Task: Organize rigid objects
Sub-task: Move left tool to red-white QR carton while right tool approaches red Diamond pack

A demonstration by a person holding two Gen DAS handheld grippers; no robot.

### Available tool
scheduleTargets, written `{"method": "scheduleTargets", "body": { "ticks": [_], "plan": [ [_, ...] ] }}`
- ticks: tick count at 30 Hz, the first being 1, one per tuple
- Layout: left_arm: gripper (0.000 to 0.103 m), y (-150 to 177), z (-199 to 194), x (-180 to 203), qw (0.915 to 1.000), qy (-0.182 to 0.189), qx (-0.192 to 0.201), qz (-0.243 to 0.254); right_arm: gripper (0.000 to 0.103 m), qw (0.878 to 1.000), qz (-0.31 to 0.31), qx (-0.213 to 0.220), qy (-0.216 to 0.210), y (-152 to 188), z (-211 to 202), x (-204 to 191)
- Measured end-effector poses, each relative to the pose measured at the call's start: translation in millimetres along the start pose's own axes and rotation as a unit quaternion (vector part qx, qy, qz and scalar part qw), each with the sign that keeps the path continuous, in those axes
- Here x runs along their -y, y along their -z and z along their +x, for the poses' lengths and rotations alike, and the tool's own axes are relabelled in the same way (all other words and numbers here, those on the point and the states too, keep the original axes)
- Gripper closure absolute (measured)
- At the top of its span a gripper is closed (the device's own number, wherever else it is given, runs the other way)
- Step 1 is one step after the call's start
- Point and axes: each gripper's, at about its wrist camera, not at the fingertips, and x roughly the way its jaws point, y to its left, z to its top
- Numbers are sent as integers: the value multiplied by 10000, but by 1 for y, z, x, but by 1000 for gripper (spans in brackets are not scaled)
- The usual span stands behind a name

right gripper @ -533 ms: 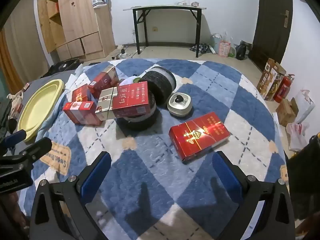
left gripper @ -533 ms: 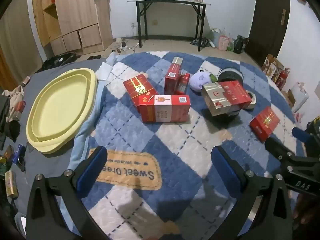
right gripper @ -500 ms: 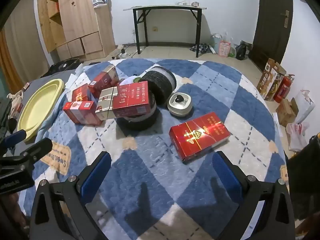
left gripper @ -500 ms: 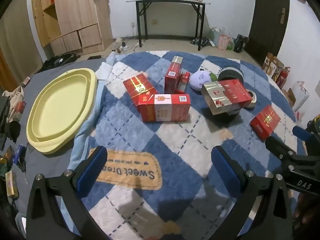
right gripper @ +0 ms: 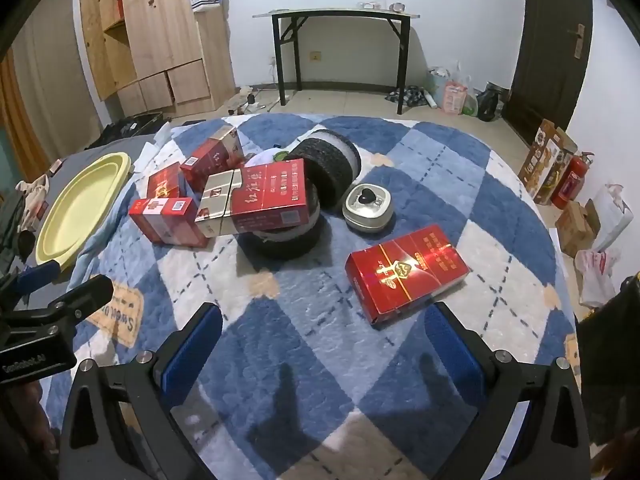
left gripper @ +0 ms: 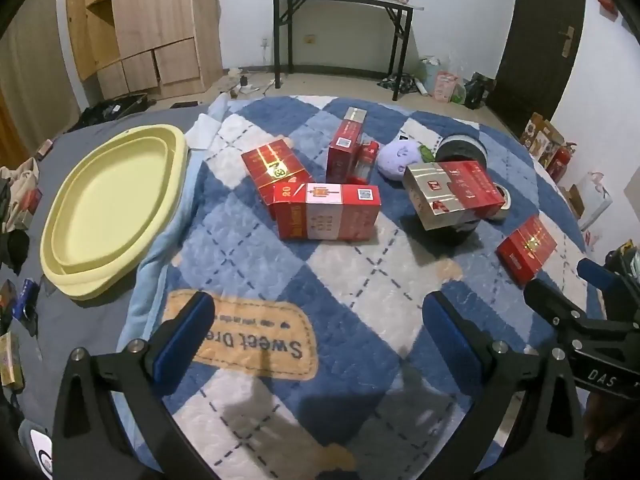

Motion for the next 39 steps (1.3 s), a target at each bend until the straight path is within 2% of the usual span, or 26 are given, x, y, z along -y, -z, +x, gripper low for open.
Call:
{"method": "scheduleTargets", "body": {
  "ticks": [11,17,19,26,29,32,36,39],
  "plan": [
    [0,1,6,8,9997,-67,-222,38,0,10000,-19,-61,-52,0,4,0],
    [0,-2,3,1,9995,211,-220,-95,0,9998,56,-181,-81,1,11,3],
    [0,-4,2,0,9996,167,-189,-143,0,9995,187,-219,-140,1,13,6],
    [0,-15,14,-4,9995,156,-89,-278,0,9994,330,-112,-29,-3,10,20],
    [0,-22,30,1,9994,225,-200,-142,0,9992,373,-147,87,-6,16,31],
    [0,-26,39,5,9995,188,-236,7,0,9993,148,-229,241,-10,28,48],
    [0,-33,49,4,9987,393,-318,22,0,9987,46,-512,13,-12,51,70],
    [0,-41,56,1,9987,427,-290,-11,0,9976,57,-670,-167,-13,64,70]
  ]
}}
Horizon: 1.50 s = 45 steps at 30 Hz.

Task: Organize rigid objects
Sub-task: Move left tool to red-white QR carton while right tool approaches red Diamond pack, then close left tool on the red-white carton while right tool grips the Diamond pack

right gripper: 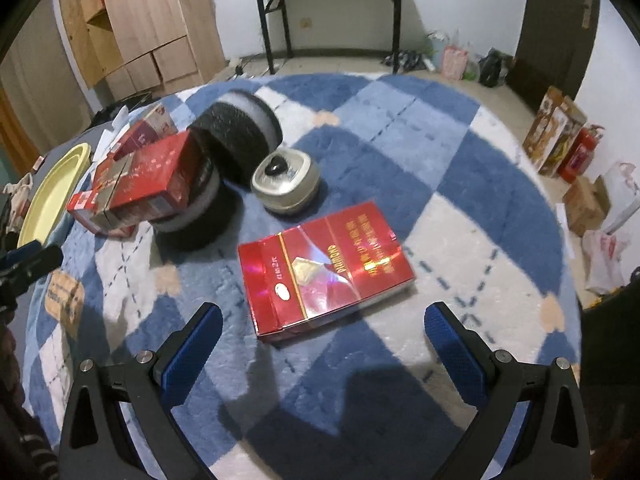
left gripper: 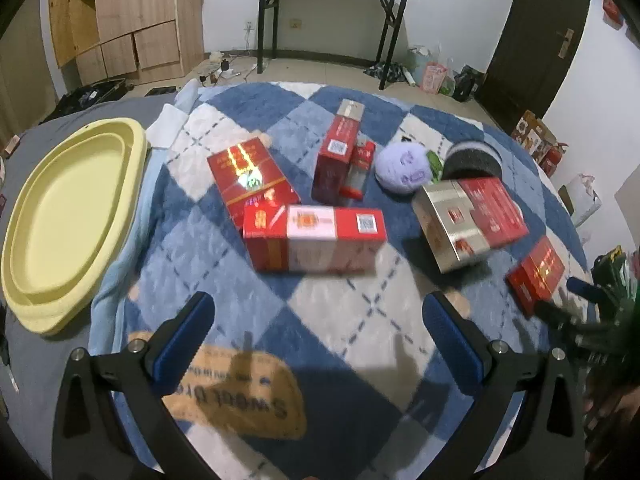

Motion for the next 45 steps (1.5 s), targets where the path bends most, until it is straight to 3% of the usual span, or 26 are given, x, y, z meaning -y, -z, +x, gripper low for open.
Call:
{"method": "scheduleTargets", "body": {
  "ticks": [3,6,15,23,26,34,44,45],
  "plan": [
    [0,-7,12,-4,9999,-147,-18,-78,0,9997,-253,34,-28,-3,7,-7],
    [0,-11,24,-6,9996,-2,-154,-228,0,9990,-435,81,59,-4,15,-8],
    [0,-23,51,4,9995,-283,-116,116,0,9995,-292,39,-77,-13,43,10],
    [0,-24,70,-16,9996,146,-181,-169,0,9984,-551,97,-15,-16,63,7],
    [9,-19,70,-15,9995,179,-184,-190,0,9977,-658,112,128,-17,70,3],
    [10,-13,65,-11,9999,74,-116,24,0,9976,-499,211,423,-20,60,12],
    [10,-17,59,-17,9999,29,-10,-132,0,9992,-203,251,229,-17,64,23],
    [10,-17,56,-19,9999,29,38,-163,5,9993,-173,259,220,-16,64,23]
  ]
}}
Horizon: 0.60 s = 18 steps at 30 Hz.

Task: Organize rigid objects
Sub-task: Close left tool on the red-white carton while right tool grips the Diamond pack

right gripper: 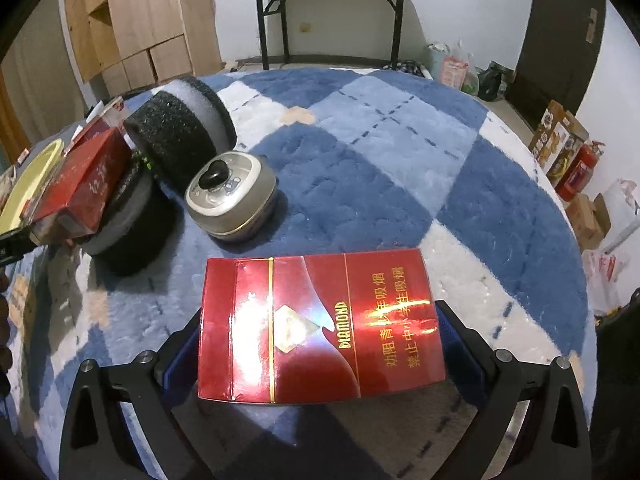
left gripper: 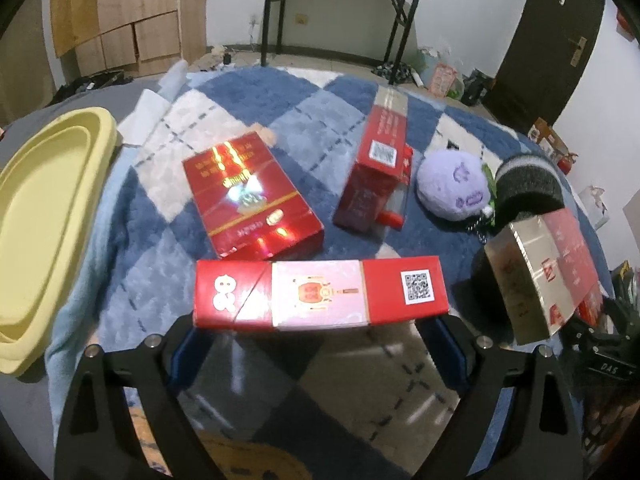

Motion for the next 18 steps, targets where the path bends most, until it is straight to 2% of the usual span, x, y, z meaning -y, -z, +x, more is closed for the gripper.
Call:
{"method": "scheduleTargets", "body": {
  "ticks": [1,3,7,11,15,18],
  "plan": [
    [10,-1,-3,-1,10000,-1,40,-22,11,10000,23,29,-23,0,-1,1],
    [10,-4,-11,-3,9999,-29,140,-59,13,9999,70,99,-82,-1,-5,2],
    [10,-14,-30,-11,9995,-130,269,-115,14,9994,189,229,-198,0,-15,3],
    [10,-38,-72,-33,9976,-289,621,-82,14,9981,21,550,-281,-6,-44,-8],
    [10,-73,-105,-81,9947,-576,826,-214,14,9878,-857,1214,-461,-25,-96,-65],
    [10,-91,-122,-140,9883,-1125,942,-419,14,9727,-1588,1458,-864,-42,-116,-136]
  ]
}}
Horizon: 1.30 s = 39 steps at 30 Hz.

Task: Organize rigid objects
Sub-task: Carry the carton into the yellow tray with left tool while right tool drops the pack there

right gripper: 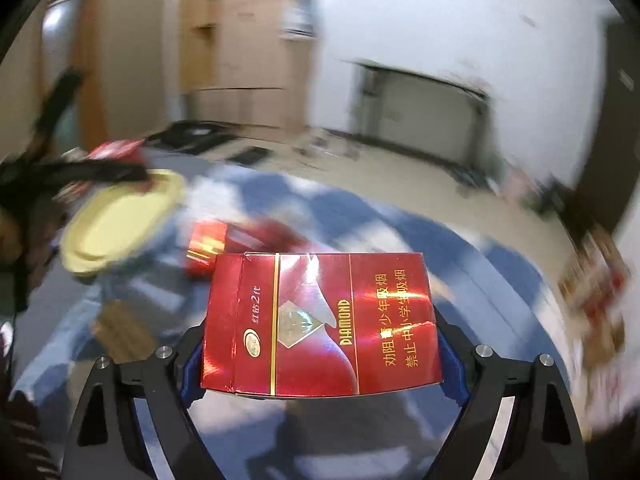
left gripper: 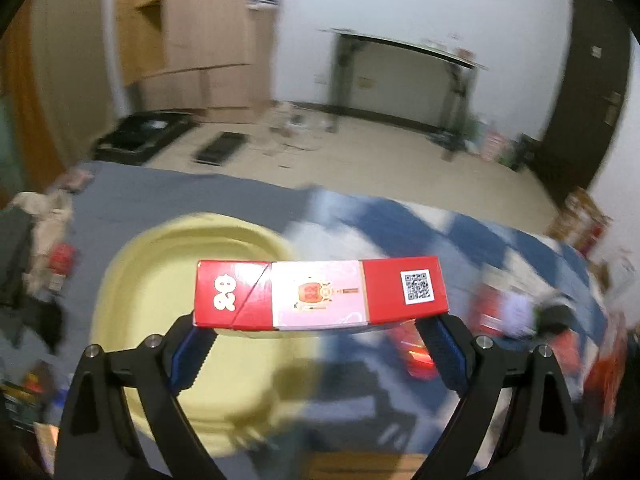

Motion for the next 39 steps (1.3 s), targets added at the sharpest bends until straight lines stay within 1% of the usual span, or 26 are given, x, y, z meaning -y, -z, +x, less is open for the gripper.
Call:
{"method": "scheduleTargets", "body": {
  "ticks": [2,3,5,6,8,10,11,13,14,16,19,21,22,23,24,25,28,29,31,32,33,35,36,37,38,39],
  "plan": [
    [10,-4,8,-34,9993,-354,50,-102,14,9981,-478,53,-382,-25,12,-52],
    [10,-4,17,-54,9984,-535,-44,-167,14,9963,-652,68,-555,-35,20,-77],
    [10,2,38,-93,9959,-799,-354,-254,14,9921,-830,19,-936,-54,45,-123],
    [10,8,46,-105,9951,-797,-497,-297,14,9901,-913,-49,-1062,-62,60,-142],
    [10,25,63,-130,9945,-589,-809,-310,14,9852,-1133,-169,-1277,-75,93,-182],
    [10,37,69,-142,9934,-590,-937,-291,14,9799,-1370,-341,-1408,-86,127,-215],
    [10,42,75,-149,9921,-606,-1044,-327,14,9775,-1464,-394,-1466,-89,137,-226],
    [10,45,82,-157,9917,-540,-1068,-465,14,9697,-1784,-544,-1575,-91,163,-249],
    [10,47,88,-161,9913,-429,-1116,-544,14,9648,-1979,-627,-1614,-90,171,-261],
    [10,50,94,-157,9912,-352,-1169,-504,14,9544,-2421,-784,-1558,-83,190,-276],
    [10,56,105,-150,9898,-399,-1283,-477,14,9518,-2461,-939,-1573,-88,225,-277],
    [10,55,110,-147,9906,-550,-1205,-352,14,9481,-2583,-988,-1569,-91,239,-284],
    [10,55,112,-143,9902,-614,-1229,-265,14,9464,-2648,-997,-1555,-87,239,-285],
    [10,55,113,-142,9903,-548,-1243,-290,14,9445,-2713,-1041,-1534,-84,243,-287],
    [10,56,116,-140,9901,-314,-1302,-429,14,9439,-2721,-1073,-1537,-82,243,-290],
    [10,57,118,-138,9894,-227,-1351,-472,13,9447,-2675,-1102,-1543,-83,248,-291],
    [10,65,125,-129,9881,-499,-1448,-128,12,9472,-2606,-1069,-1529,-87,254,-296],
    [10,67,126,-130,9873,-580,-1474,-88,11,9475,-2614,-1050,-1513,-88,252,-297],
    [10,68,125,-134,9860,-561,-1559,-188,6,9503,-2506,-1096,-1490,-91,252,-292],
    [10,66,122,-138,9862,-517,-1547,-287,4,9509,-2441,-1063,-1576,-93,249,-289],
    [10,63,116,-142,9863,-493,-1508,-447,1,9519,-2409,-998,-1613,-91,245,-287],
    [7,56,104,-147,9855,-497,-1418,-785,1,9561,-2274,-843,-1647,-94,233,-278],
    [2,51,96,-147,9861,-562,-1311,-851,1,9578,-2198,-816,-1663,-93,229,-274],
    [0,45,87,-144,9880,-613,-1126,-855,1,9604,-2093,-752,-1682,-95,222,-268],
    [0,37,73,-141,9906,-622,-897,-827,0,9636,-1975,-668,-1677,-97,213,-261],
    [0,32,66,-138,9918,-606,-782,-808,0,9655,-1901,-615,-1673,-97,206,-256]
  ]
}}
